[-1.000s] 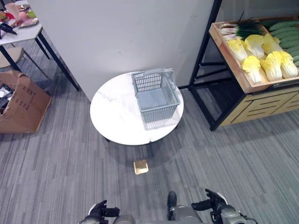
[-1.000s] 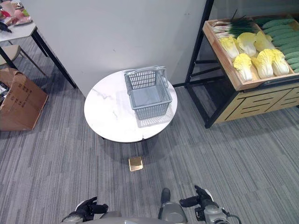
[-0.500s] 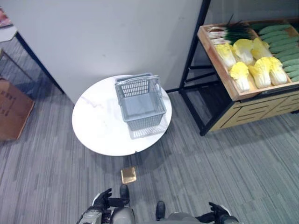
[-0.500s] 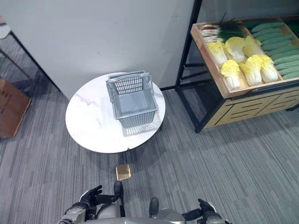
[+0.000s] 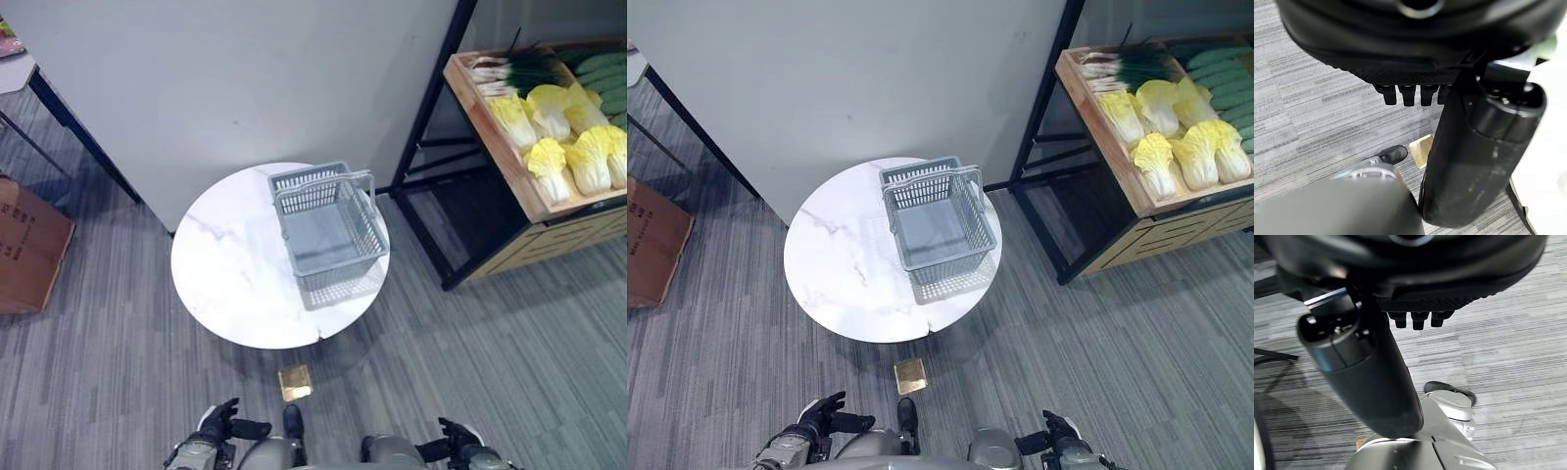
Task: Get the vegetables into the basket
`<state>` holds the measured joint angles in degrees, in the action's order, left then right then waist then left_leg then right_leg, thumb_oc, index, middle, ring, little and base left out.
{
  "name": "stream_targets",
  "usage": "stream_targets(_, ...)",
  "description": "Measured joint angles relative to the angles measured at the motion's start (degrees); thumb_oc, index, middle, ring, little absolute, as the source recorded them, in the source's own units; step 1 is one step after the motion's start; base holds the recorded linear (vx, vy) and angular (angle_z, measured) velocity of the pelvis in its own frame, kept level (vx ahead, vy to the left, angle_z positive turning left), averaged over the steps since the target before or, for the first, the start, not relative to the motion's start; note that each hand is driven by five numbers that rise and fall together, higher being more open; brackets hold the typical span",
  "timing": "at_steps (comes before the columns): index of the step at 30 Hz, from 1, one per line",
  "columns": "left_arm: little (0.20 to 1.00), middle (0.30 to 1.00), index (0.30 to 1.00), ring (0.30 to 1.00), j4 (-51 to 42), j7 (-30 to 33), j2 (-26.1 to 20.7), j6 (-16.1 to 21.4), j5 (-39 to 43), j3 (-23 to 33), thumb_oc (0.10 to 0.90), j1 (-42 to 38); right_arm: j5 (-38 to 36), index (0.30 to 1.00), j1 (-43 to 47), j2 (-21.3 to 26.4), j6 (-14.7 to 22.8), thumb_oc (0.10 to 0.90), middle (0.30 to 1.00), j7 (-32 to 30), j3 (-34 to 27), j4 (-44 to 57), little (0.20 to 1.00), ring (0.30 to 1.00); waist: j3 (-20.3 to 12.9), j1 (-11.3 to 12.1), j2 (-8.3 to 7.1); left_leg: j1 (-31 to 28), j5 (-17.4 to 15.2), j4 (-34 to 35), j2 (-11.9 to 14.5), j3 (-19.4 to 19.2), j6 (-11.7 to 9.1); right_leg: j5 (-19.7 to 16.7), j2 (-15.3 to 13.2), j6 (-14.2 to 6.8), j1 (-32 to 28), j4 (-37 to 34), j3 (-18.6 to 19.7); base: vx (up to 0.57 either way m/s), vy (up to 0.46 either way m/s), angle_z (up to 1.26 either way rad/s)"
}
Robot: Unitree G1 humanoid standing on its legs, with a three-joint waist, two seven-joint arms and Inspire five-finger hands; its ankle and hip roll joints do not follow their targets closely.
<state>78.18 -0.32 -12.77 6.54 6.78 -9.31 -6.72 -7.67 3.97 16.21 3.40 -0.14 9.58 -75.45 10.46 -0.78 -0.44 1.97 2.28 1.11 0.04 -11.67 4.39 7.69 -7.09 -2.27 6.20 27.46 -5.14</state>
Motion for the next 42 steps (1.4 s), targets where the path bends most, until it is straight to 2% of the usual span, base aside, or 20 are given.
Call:
stream_targets(2,1.000,1.000,1.000,1.000,0.4,0.1,0.1,-0.1,0.0,0.0,0.900,0.1,0.0,1.000,0.0,0.0,0.2,0.900,1.000,-0.1,0.0,1.1,1.000,1.000,0.0,-0.2,-0.05,-1.2,0.3,0.9,0.1,0.3,0.6,1.1,-1.1,-0.5,2.3,3.6,-0.3,0.13,-0.102,0.01)
stream_targets(3,1.000,1.000,1.000,1.000,0.6,0.2,-0.2,-0.2,0.0,0.1,0.900,0.3,0.0,1.000,-0.2,0.2,0.1,0.900,1.000,-0.3,0.1,1.3,1.000,1.000,-0.3,-0.1,-0.55,-1.7,0.4,1.6,0.2,0.3,0.7,1.4,-3.7,-1.4,2.1,-2.4,-0.4,0.10,-0.148,0.05)
stream_targets(5,1.000,1.000,1.000,1.000,0.9,0.2,-0.6,-0.3,0.0,0.3,0.900,0.2,0.0,1.000,-0.6,0.1,0.0,0.900,1.000,-0.3,0.1,1.2,1.000,1.000,-0.4,-0.1,-0.88,-1.7,0.4,1.7,0.4,0.7,0.4,0.4,-5.9,-2.8,2.1,-8.3,-1.3,0.09,-0.182,0.03)
stream_targets(6,1.000,1.000,1.000,1.000,1.0,0.3,-1.0,-0.5,0.0,0.5,0.900,0.2,0.1,1.000,-1.0,0.3,-0.1,0.900,1.000,-0.3,0.6,1.2,1.000,1.000,-0.7,-0.2,-1.60,-1.7,0.7,2.0,1.2,1.0,-0.4,-3.6,-7.4,-4.5,1.7,-17.8,-2.4,0.12,-0.236,0.06)
stream_targets(8,1.000,1.000,1.000,1.000,1.1,0.3,-1.7,-0.6,0.0,0.5,0.900,0.2,0.2,1.000,-1.1,-0.1,-0.1,0.900,1.000,-0.2,1.0,1.3,1.000,1.000,-0.6,-0.3,-2.37,-2.0,0.9,2.0,1.9,1.6,-1.7,-8.1,-7.9,-4.7,1.2,-24.4,-2.4,0.14,-0.214,0.15)
stream_targets(10,1.000,1.000,1.000,1.000,1.5,0.2,-2.3,-0.8,-0.1,1.4,0.900,0.3,0.7,1.000,-1.6,-0.9,-0.1,0.900,1.000,0.3,2.3,1.3,1.000,1.000,-0.7,-0.8,-3.54,-2.9,0.8,1.8,2.5,3.4,-4.1,-12.4,-6.6,-4.5,-1.2,-31.3,0.4,0.12,-0.211,0.53)
stream_targets(11,1.000,1.000,1.000,1.000,1.6,0.2,-2.3,-0.9,-0.1,2.2,0.900,0.8,0.7,1.000,-2.5,-1.7,-0.1,0.900,1.000,0.6,2.1,1.3,1.000,1.000,-0.6,-1.7,-3.74,-4.1,0.7,1.9,3.4,5.5,-5.5,-16.2,-5.2,-6.0,-3.5,-31.8,2.5,0.09,-0.224,0.74)
stream_targets(14,1.000,1.000,1.000,1.000,0.8,0.2,0.0,-0.3,0.0,3.1,0.900,3.1,1.3,1.000,-2.7,0.4,-0.1,0.900,1.000,0.7,2.4,0.4,1.000,1.000,-2.0,-0.7,-0.15,-4.4,0.6,1.5,8.9,5.4,-7.5,-15.6,0.2,-3.4,-4.9,-32.5,0.5,0.04,-0.215,0.21)
stream_targets(17,1.000,1.000,1.000,1.000,0.6,0.0,1.8,-0.4,0.0,2.6,0.900,2.9,2.4,1.000,-2.4,2.1,-0.1,0.900,1.000,1.1,2.5,1.1,1.000,1.000,-2.6,-0.6,1.89,-2.5,1.9,-0.6,10.5,5.8,-7.9,-15.2,1.8,-2.0,-4.8,-32.5,-1.3,0.01,-0.208,0.20)
stream_targets(23,1.000,1.000,1.000,1.000,0.3,0.1,2.6,-0.4,0.0,2.1,0.900,2.8,2.8,1.000,-2.4,3.0,0.0,0.900,1.000,0.5,1.9,0.6,1.000,1.000,-3.4,-0.6,3.15,-1.3,1.2,0.3,11.4,6.1,-10.3,-15.2,2.4,-1.7,-4.2,-32.4,-2.9,0.04,-0.067,0.16)
stream_targets(27,1.000,1.000,1.000,1.000,-0.2,0.3,2.5,-0.3,0.0,2.0,0.900,3.6,2.8,1.000,-2.4,4.3,0.3,0.900,1.000,-0.2,-1.3,0.7,1.000,1.000,-3.4,-0.5,2.95,-2.9,1.3,1.7,10.2,5.3,-10.2,-15.4,1.0,-2.1,-4.7,-32.4,-2.4,0.02,0.024,-0.09)
stream_targets(30,1.000,1.000,1.000,1.000,-1.4,0.6,2.5,0.2,-0.1,2.2,0.900,5.4,6.3,1.000,-3.3,10.5,1.2,0.900,1.000,-4.9,-2.5,5.6,1.000,1.000,-3.5,-1.4,2.87,-4.3,1.8,3.8,8.7,3.9,-9.4,-15.7,0.0,-3.1,-4.4,-32.4,-1.3,-0.01,0.045,-0.15)
stream_targets(32,1.000,1.000,1.000,1.000,-2.2,0.6,2.4,0.6,-0.1,3.3,0.900,6.5,12.8,1.000,-7.8,17.0,-0.4,0.900,1.000,-5.0,-2.3,21.2,1.000,1.000,-3.4,-2.0,2.80,-4.5,1.9,4.2,8.1,3.3,-9.4,-15.9,-0.5,-3.5,-4.0,-32.7,-0.6,-0.01,0.059,-0.11)
stream_targets(33,1.000,1.000,1.000,1.000,-2.3,0.6,2.4,0.7,-0.1,3.4,0.900,6.6,13.6,1.000,-8.6,18.2,-0.6,0.900,1.000,-5.2,-2.3,24.3,1.000,1.000,-3.4,-2.1,2.82,-4.5,1.8,4.2,8.1,3.2,-9.4,-16.0,-0.6,-3.6,-4.0,-32.7,-0.5,0.02,0.039,-0.18)
stream_targets(34,1.000,1.000,1.000,1.000,-2.2,0.9,2.6,0.8,-0.2,4.9,0.900,6.9,19.8,1.000,-11.8,25.1,1.5,0.900,1.000,-8.3,-2.3,37.9,1.000,1.000,-3.3,-2.7,2.78,-4.9,1.7,4.2,7.9,2.7,-9.2,-16.5,-0.7,-4.0,-4.0,-32.7,0.1,0.02,0.022,-0.12)
stream_targets(35,1.000,1.000,1.000,1.000,-1.9,0.9,2.5,0.8,-0.2,4.9,0.900,7.0,21.1,1.000,-11.3,26.4,3.1,0.900,1.000,-8.7,-2.6,38.5,1.000,1.000,-3.3,-2.9,2.53,-5.0,1.7,4.2,7.9,2.7,-9.2,-16.5,-0.7,-4.0,-4.1,-32.7,0.1,0.03,0.032,-0.11)
stream_targets(37,1.000,1.000,1.000,1.000,-1.9,0.6,2.1,1.0,-1.4,5.6,0.900,7.1,27.6,1.000,-10.7,33.8,4.1,0.900,1.000,-7.6,-1.7,47.4,1.000,1.000,-3.5,-2.9,1.96,-5.3,1.4,4.2,8.1,2.6,-9.6,-16.1,-0.5,-4.0,-4.5,-32.7,0.1,0.02,0.034,-0.03)
stream_targets(38,1.000,1.000,1.000,1.000,-1.9,0.2,2.1,1.3,-2.3,6.8,0.900,7.3,32.4,1.000,-9.8,42.1,4.5,0.900,1.000,-5.7,0.7,55.8,1.000,1.000,-3.5,-2.8,1.82,-5.5,1.4,4.2,8.1,2.4,-9.6,-15.9,-0.4,-4.3,-4.5,-32.7,0.2,0.01,0.035,-0.02)
stream_targets(40,1.000,1.000,1.000,1.000,-1.7,0.3,1.7,1.3,-2.3,7.1,0.900,7.4,34.9,1.000,-7.5,44.7,7.6,0.900,1.000,-5.4,0.5,59.3,1.000,1.000,-3.8,-2.8,1.18,-5.6,1.6,4.1,8.3,2.5,-9.7,-16.2,-0.3,-4.2,-4.7,-32.7,0.2,0.01,0.016,-0.01)
stream_targets(42,1.000,1.000,1.000,1.000,-1.8,0.1,1.0,1.3,-2.4,7.9,0.900,7.5,36.1,1.000,-2.8,44.6,8.3,0.900,1.000,-4.5,2.8,64.1,1.000,1.000,-4.3,-1.3,0.26,-5.8,1.4,4.2,8.7,2.5,-9.9,-15.9,0.1,-4.1,-5.2,-32.8,0.0,0.00,0.000,0.00)
